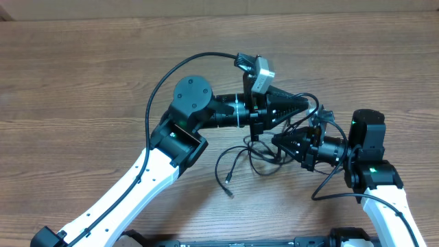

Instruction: Untangle cables

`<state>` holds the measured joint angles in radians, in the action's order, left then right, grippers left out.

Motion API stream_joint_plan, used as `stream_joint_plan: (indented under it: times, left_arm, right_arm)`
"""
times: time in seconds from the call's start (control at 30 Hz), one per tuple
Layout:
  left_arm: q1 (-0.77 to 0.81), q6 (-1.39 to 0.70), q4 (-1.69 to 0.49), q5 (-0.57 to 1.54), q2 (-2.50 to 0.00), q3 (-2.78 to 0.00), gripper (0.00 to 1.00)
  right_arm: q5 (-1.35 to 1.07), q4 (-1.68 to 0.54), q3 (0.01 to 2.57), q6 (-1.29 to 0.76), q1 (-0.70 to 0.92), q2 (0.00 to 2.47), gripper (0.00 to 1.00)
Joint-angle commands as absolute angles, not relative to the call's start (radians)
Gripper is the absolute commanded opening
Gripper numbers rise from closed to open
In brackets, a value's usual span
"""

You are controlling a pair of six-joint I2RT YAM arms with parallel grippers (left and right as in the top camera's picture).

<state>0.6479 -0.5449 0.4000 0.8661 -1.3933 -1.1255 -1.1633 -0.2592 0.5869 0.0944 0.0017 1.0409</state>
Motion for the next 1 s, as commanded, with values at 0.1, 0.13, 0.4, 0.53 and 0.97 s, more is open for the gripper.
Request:
stream_joint_plan:
  times: [0.1,0.13,0.4,0.53,0.97]
  left_arm:
    - [0.603,-0.466,0.196,0.706,-1.393,-1.142,0.20]
    - [0.597,-0.452,0.157,0.691,-1.393,-1.142,0.12]
    - [0.576,-0.341,-0.019,0.672,-1.393,-1.142,1.00]
    - [0.576,-0.132,-0.115,0.823,-1.393,-1.142,1.00]
    - [0.576,0.367,-0.378,0.681,-1.393,-1.142,0.99]
  right_arm:
    - [-1.171,-0.207,0.591,0.007,0.004,1.041,0.04]
    - [-1.171,-0.191,0.591,-0.017,0.004,1.041,0.04]
    - [-1.124,0.007,0.591,-0.344,0.004,1.041,0.04]
    - [-1.095,0.107,0.591,-0.505,0.001,1.041,0.04]
    - [-1.111,0.221,0.591,-0.820,-0.098,1.041,0.04]
